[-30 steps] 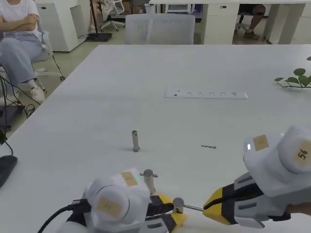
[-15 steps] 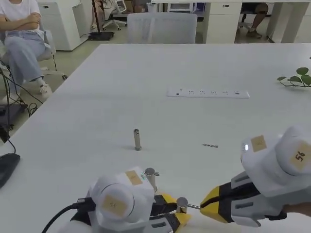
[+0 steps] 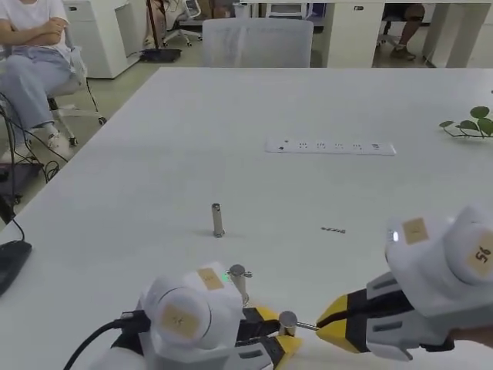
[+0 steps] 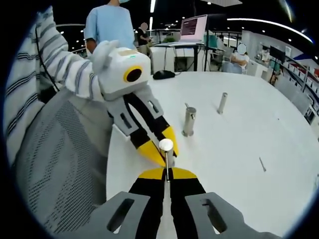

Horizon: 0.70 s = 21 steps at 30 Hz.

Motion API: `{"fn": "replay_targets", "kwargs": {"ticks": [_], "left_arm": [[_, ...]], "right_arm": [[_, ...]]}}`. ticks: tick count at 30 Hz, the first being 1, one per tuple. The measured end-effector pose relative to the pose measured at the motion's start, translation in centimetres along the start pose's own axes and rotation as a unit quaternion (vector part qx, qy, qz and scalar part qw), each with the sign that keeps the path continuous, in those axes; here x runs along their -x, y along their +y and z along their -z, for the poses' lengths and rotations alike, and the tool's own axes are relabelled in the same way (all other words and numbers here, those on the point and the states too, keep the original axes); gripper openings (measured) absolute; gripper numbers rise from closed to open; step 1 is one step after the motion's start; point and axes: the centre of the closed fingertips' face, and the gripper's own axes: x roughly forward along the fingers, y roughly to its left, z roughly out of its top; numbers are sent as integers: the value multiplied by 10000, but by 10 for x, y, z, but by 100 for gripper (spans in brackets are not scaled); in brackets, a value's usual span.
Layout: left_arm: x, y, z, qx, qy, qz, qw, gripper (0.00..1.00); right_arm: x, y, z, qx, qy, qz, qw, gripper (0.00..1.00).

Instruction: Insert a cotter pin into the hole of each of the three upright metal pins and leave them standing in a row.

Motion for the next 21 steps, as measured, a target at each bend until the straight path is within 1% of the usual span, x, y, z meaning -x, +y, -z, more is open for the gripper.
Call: {"fn": "replay_targets", "kwargs": {"ticks": [2, 10, 13, 16, 19, 21], "left_arm": [[0, 0, 0, 5, 0, 1, 10000, 12], [0, 0, 0, 82, 12, -28, 10000, 12], [0, 0, 0, 86, 0, -60, 9999, 12], [0, 1, 0, 89, 17, -74, 9999, 12], [1, 1, 0, 58, 42, -107, 9999, 12], [1, 0, 0, 37, 48, -136, 9999, 11]], "right_arm": [[0, 0, 0, -6, -28, 27, 10000, 3], [0, 2, 0, -77, -176, 277, 9994, 3], [0, 2, 0, -5, -233, 375, 9990, 3], [0, 1, 0, 10, -268, 413, 9988, 3], [0, 1, -1, 126, -246, 469, 9985, 3], [-1, 0, -1, 110, -253, 488, 9984, 3]]}}
